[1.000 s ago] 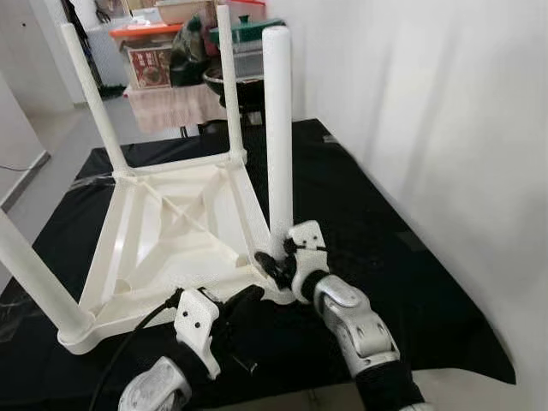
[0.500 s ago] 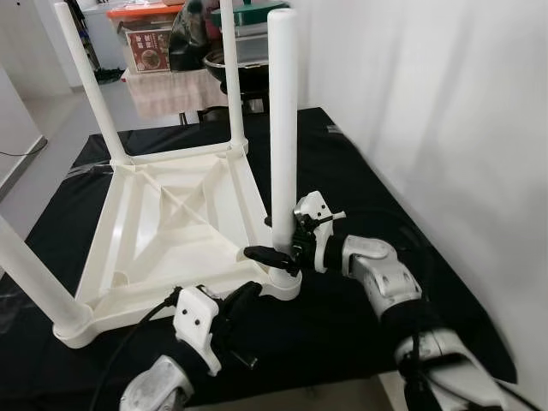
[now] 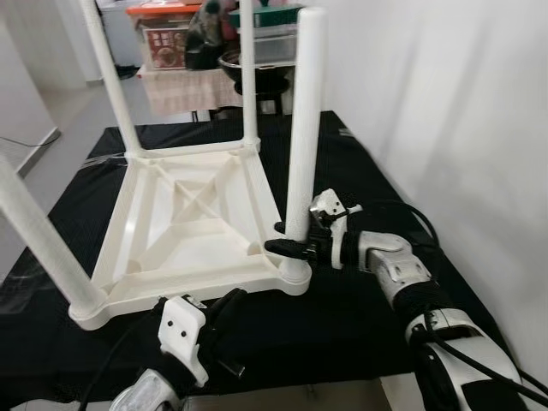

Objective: Building children table

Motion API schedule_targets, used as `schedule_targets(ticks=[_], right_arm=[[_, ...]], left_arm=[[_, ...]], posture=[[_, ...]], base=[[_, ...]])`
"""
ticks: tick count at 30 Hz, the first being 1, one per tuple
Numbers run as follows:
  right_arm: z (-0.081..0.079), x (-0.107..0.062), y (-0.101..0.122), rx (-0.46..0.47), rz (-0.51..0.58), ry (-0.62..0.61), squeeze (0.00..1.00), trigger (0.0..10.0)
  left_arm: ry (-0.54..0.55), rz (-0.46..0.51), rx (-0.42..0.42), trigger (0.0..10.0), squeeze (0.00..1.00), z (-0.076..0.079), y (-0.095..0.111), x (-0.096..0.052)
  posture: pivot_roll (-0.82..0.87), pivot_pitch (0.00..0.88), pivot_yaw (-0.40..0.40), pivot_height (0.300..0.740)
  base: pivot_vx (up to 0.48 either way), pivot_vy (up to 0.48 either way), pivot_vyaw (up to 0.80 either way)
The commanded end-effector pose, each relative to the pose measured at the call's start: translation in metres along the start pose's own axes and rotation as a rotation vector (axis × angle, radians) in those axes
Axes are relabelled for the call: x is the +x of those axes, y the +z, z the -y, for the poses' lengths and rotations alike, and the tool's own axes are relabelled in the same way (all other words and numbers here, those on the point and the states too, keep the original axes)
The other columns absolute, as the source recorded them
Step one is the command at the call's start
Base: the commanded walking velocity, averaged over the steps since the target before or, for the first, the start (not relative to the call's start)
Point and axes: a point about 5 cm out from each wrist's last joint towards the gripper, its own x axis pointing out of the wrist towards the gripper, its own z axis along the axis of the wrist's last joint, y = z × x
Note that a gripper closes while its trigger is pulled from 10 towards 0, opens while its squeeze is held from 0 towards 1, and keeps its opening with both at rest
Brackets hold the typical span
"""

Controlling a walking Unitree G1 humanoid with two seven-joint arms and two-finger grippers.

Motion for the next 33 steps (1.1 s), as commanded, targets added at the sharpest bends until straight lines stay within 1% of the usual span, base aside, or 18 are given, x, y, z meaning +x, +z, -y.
schedule_targets(ticks=[1, 2, 3, 4, 5, 6, 7, 9, 11, 13, 15, 16, 20, 21, 27, 28, 31, 33], right_arm=[[0.001, -0.014, -0.028, 0.075, -0.04, -0.092, 0.0, 0.0], [-0.001, -0.018, -0.041, 0.081, -0.069, -0.199, 0.0, 0.0], [-0.001, -0.018, -0.041, 0.081, -0.069, -0.199, 0.0, 0.0], [-0.019, -0.019, -0.068, 0.114, -0.094, -0.638, 0.0, 0.0], [-0.019, -0.019, -0.068, 0.114, -0.094, -0.638, 0.0, 0.0], [-0.05, -0.014, -0.082, 0.206, -0.111, -0.77, 0.0, 0.0], [-0.067, -0.007, -0.085, 0.248, -0.114, -0.721, 0.0, 0.0], [-0.067, -0.007, -0.085, 0.248, -0.114, -0.721, 0.0, 0.0], [-0.087, 0.017, -0.083, 0.249, -0.095, -0.619, 0.0, 0.0], [-0.087, 0.017, -0.083, 0.249, -0.095, -0.619, 0.0, 0.0], [-0.087, 0.029, -0.079, 0.204, -0.08, -0.574, 0.0, 0.0], [-0.079, 0.03, -0.075, 0.169, -0.081, -0.566, 0.0, 10.0], [-0.066, 0.03, -0.064, 0.121, -0.05, -0.51, 0.02, 10.0], [-0.06, 0.03, -0.044, 0.088, 0.003, -0.385, 1.0, 10.0], [-0.052, 0.022, -0.008, -0.043, 0.05, -0.191, 1.0, 10.0], [-0.046, 0.02, 0.001, -0.07, 0.052, -0.101, 0.0, 10.0], [-0.034, 0.016, 0.019, -0.128, 0.041, 0.079, 0.0, 10.0], [-0.032, 0.017, 0.021, -0.136, 0.032, 0.109, 0.0, 10.0]], left_arm=[[0.005, -0.006, 0.006, 10.0, 0.0, -0.002, 0.001, -0.004], [0.006, -0.01, 0.005, 10.0, 0.0, -0.002, 0.0, -0.005], [0.006, -0.01, 0.005, 10.0, 0.0, -0.002, 0.0, -0.005], [0.009, -0.021, -0.004, 10.0, 0.0, -0.004, -0.002, -0.008], [0.009, -0.021, -0.004, 10.0, 0.0, -0.004, -0.002, -0.008], [0.006, -0.034, -0.016, 10.0, 0.0, -0.003, -0.004, -0.008], [0.004, -0.039, -0.021, 10.0, 0.0, -0.003, -0.006, -0.008], [0.004, -0.039, -0.021, 10.0, 0.0, -0.003, -0.006, -0.008], [-0.037, -0.052, -0.026, 10.0, 0.0, 0.001, -0.007, -0.005], [-0.037, -0.052, -0.026, 10.0, 0.0, 0.001, -0.007, -0.005], [-0.074, -0.055, -0.02, 10.0, 0.0, 0.003, -0.007, -0.001], [-0.074, -0.051, -0.016, 10.0, 0.0, 0.002, -0.007, 0.001], [-0.06, -0.043, -0.014, 10.0, 0.0, 0.001, -0.006, 0.003], [-0.05, -0.038, -0.017, 10.0, 0.0, 0.001, -0.007, 0.004], [-0.045, -0.03, -0.021, 10.0, 0.0, 0.003, -0.006, 0.007], [-0.04, -0.029, -0.019, 10.0, 0.0, 0.002, -0.007, 0.006], [-0.029, -0.025, -0.014, 10.0, 0.0, 0.0, -0.006, 0.006], [-0.028, -0.024, -0.013, 10.0, 0.0, 0.0, -0.006, 0.006]], posture=[[0.02, 0.0, -0.018, 0.74], [0.01, 0.0, -0.022, 0.74], [0.01, 0.0, -0.022, 0.74], [-0.01, 0.0, -0.004, 0.74], [-0.01, 0.0, -0.004, 0.74], [-0.03, 0.0, 0.025, 0.74], [-0.03, 0.0, 0.03, 0.74], [-0.03, 0.0, 0.03, 0.74], [-0.05, 0.0, 0.065, 0.74], [-0.05, 0.0, 0.065, 0.74], [-0.05, 0.0, 0.062, 0.74], [-0.05, 0.0, 0.056, 0.74], [-0.05, 0.0, 0.05, 0.74], [-0.04, 0.0, 0.042, 0.74], [-0.03, 0.0, 0.026, 0.74], [-0.02, 0.0, 0.02, 0.74], [-0.01, 0.0, 0.011, 0.74], [-0.01, 0.0, 0.011, 0.74]], base=[[0.0, 0.0, 0.0], [0.0, 0.0, 0.0], [0.0, 0.0, 0.0], [0.0, 0.0, 0.0], [0.0, 0.0, 0.0], [0.0, 0.0, 0.0], [0.0, 0.0, 0.0], [0.0, 0.0, 0.0], [0.0, 0.0, 0.0], [0.0, 0.0, 0.0], [0.0, 0.0, 0.0], [0.0, 0.0, 0.0], [0.0, 0.0, 0.0], [0.0, 0.0, 0.0], [0.0, 0.0, 0.0], [0.0, 0.0, 0.0], [0.0, 0.0, 0.0], [0.0, 0.0, 0.0]])
